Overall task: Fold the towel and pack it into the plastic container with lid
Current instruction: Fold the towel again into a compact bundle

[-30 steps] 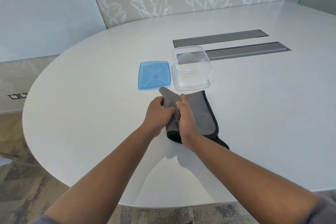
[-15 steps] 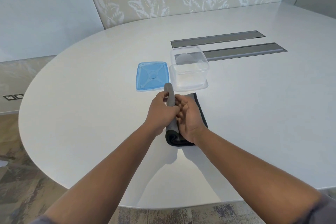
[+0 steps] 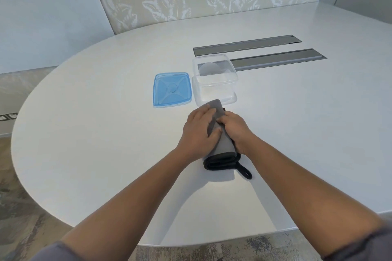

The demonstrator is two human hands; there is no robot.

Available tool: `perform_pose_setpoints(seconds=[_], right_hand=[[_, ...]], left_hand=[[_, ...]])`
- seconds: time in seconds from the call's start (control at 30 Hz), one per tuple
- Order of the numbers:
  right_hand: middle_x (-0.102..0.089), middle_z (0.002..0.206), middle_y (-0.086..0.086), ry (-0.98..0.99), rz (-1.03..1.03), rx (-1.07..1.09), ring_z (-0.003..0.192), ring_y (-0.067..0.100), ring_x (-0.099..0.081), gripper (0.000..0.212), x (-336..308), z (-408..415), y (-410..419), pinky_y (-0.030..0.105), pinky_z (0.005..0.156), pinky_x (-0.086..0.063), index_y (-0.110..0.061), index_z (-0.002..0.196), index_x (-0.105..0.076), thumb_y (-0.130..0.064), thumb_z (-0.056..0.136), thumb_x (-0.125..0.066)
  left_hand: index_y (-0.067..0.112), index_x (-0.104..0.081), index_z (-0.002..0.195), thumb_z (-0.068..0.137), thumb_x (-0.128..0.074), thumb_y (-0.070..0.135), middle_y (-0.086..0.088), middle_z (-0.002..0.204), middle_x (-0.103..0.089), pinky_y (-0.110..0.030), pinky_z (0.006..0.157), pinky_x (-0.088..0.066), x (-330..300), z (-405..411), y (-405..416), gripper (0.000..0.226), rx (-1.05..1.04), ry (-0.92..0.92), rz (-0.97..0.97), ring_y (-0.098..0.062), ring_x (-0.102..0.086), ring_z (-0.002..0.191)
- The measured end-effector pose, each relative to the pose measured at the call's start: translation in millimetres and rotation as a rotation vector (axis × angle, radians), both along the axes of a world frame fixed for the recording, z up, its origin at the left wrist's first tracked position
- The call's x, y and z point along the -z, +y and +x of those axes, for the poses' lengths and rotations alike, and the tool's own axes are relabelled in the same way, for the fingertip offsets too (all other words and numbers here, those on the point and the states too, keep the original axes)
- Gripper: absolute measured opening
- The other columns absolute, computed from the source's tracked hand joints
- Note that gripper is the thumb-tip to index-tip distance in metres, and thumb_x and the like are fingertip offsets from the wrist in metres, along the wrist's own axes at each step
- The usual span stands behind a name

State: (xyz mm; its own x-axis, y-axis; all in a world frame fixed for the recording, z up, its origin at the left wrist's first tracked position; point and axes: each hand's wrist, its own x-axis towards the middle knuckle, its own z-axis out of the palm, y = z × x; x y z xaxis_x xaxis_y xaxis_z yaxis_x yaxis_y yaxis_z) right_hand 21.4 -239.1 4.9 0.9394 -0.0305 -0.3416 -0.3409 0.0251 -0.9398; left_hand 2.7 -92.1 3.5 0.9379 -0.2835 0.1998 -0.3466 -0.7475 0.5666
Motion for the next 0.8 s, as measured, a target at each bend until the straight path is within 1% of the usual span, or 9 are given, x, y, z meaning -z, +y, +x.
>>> perform_pose_setpoints(seconds=[0.13, 0.27, 0.37, 0.43, 0.5, 0.6, 0.67, 0.73, 0.8], right_hand=[[-0.075, 0.095, 0.011, 0.044, 0.077, 0.062, 0.084, 0.025, -0.070, 0.023, 5.0, 3.4, -10.4, 0.037, 0.071, -0.059, -0.013, 0.103, -0.069, -0.016, 0.091, -0.050], [-0.072, 0.112, 0.012, 0.026, 0.019, 0.015, 0.100, 0.026, -0.070, 0.032, 4.2, 8.1, -12.8, 0.043, 0.088, -0.059, -0.013, 0.120, -0.062, -0.018, 0.089, -0.052], [-0.066, 0.124, 0.004, -0.047, -0.226, -0.059, 0.108, 0.023, -0.065, 0.050, -0.5, 5.9, -12.5, 0.046, 0.098, -0.055, -0.022, 0.134, -0.053, -0.027, 0.084, -0.055], [-0.059, 0.131, -0.002, -0.100, -0.389, -0.083, 0.114, 0.020, -0.060, 0.060, -1.5, 5.6, -13.3, 0.043, 0.102, -0.051, -0.025, 0.146, -0.042, -0.029, 0.088, -0.053], [-0.057, 0.124, -0.005, -0.147, -0.523, -0.116, 0.112, 0.020, -0.059, 0.064, -3.4, 6.0, -16.3, 0.040, 0.098, -0.050, -0.025, 0.151, -0.035, -0.028, 0.089, -0.052], [-0.057, 0.109, -0.005, -0.225, -0.896, -0.216, 0.101, 0.026, -0.061, 0.044, -8.0, 7.2, -24.0, 0.038, 0.077, -0.047, -0.023, 0.129, -0.047, -0.031, 0.087, -0.052], [-0.055, 0.114, 0.002, -0.247, -1.072, -0.214, 0.103, 0.029, -0.059, 0.030, -10.9, 6.7, -26.7, 0.035, 0.072, -0.039, -0.022, 0.117, -0.051, -0.033, 0.088, -0.050], [-0.052, 0.131, 0.004, -0.321, -1.092, -0.190, 0.114, 0.029, -0.056, 0.037, -10.2, 5.9, -22.8, 0.037, 0.079, -0.042, -0.020, 0.128, -0.053, -0.031, 0.093, -0.048], [-0.054, 0.137, 0.004, -0.426, -1.012, -0.176, 0.120, 0.028, -0.055, 0.039, -8.4, 1.8, -10.0, 0.041, 0.091, -0.046, -0.016, 0.130, -0.056, -0.030, 0.094, -0.047]], left_hand=[[0.027, -0.012, 0.163, 0.102, -0.036, 0.058, 0.007, 0.171, -0.004, -0.043, 0.123, -0.005, 15.0, 3.9, -9.8, 0.072, 0.085, 0.094, 0.176, -0.016, 0.006, 0.156], [0.030, -0.001, 0.163, 0.102, -0.029, 0.061, 0.009, 0.171, 0.004, -0.043, 0.123, 0.000, 21.7, 6.7, -13.7, 0.073, 0.104, 0.134, 0.221, -0.015, 0.012, 0.156], [0.033, -0.002, 0.163, 0.101, -0.025, 0.065, 0.011, 0.171, 0.004, -0.045, 0.123, 0.000, 24.5, 7.8, -12.9, 0.073, 0.111, 0.169, 0.228, -0.014, 0.014, 0.155], [0.034, -0.002, 0.163, 0.100, -0.022, 0.067, 0.013, 0.171, 0.005, -0.047, 0.122, 0.001, 26.9, 7.6, -14.0, 0.073, 0.104, 0.189, 0.234, -0.013, 0.015, 0.155], [0.034, -0.001, 0.163, 0.100, -0.020, 0.068, 0.013, 0.171, 0.006, -0.050, 0.123, 0.000, 27.9, 7.6, -16.4, 0.074, 0.089, 0.194, 0.260, -0.013, 0.015, 0.155], [0.035, -0.001, 0.162, 0.098, -0.018, 0.070, 0.013, 0.171, 0.006, -0.054, 0.122, -0.002, 29.8, 7.6, -19.4, 0.075, 0.082, 0.189, 0.298, -0.015, 0.016, 0.155], [0.037, 0.000, 0.162, 0.096, -0.016, 0.073, 0.013, 0.171, 0.007, -0.055, 0.122, -0.004, 31.4, 7.0, -20.2, 0.076, 0.077, 0.174, 0.319, -0.016, 0.015, 0.155], [0.038, 0.000, 0.162, 0.096, -0.016, 0.073, 0.011, 0.171, 0.006, -0.057, 0.122, -0.006, 32.5, 6.6, -21.1, 0.076, 0.073, 0.148, 0.331, -0.018, 0.014, 0.156], [0.039, -0.002, 0.161, 0.096, -0.022, 0.071, 0.009, 0.171, 0.003, -0.057, 0.122, -0.009, 33.4, 6.7, -21.8, 0.076, 0.081, 0.121, 0.353, -0.021, 0.014, 0.156]])
